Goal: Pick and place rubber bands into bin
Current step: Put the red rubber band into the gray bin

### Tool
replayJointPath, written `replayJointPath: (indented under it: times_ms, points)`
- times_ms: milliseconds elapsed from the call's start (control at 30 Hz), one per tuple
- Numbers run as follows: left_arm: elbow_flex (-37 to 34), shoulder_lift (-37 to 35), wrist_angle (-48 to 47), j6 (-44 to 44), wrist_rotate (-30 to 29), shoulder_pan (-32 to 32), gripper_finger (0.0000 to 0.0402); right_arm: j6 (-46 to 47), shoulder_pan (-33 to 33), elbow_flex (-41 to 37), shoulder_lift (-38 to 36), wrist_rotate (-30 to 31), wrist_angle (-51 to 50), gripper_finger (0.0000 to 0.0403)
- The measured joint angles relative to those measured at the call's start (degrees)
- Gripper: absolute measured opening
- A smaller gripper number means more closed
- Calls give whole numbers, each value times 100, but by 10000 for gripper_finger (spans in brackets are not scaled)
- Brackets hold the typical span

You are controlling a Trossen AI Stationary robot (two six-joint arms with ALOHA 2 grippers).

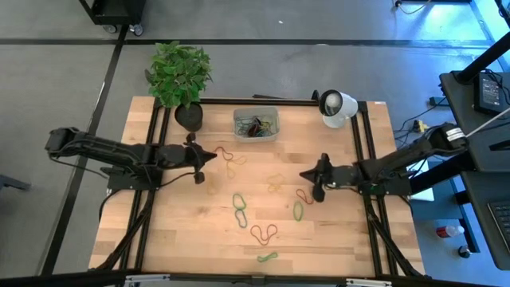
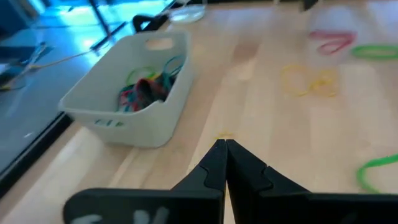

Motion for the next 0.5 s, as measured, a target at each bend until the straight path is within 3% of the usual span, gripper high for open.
replayJointPath:
  times_ms: [167, 367, 500]
  points:
    - [378, 567, -548, 0, -380, 63, 4, 256, 117, -690, 223, 312, 1511, 6]
    - [891, 1441, -1672, -689, -108, 651, 29, 116, 117, -707, 277, 444, 1602, 6]
    - [1003, 2022, -2005, -1102, 424, 1106, 61, -49, 117, -621, 275, 443, 1607, 7]
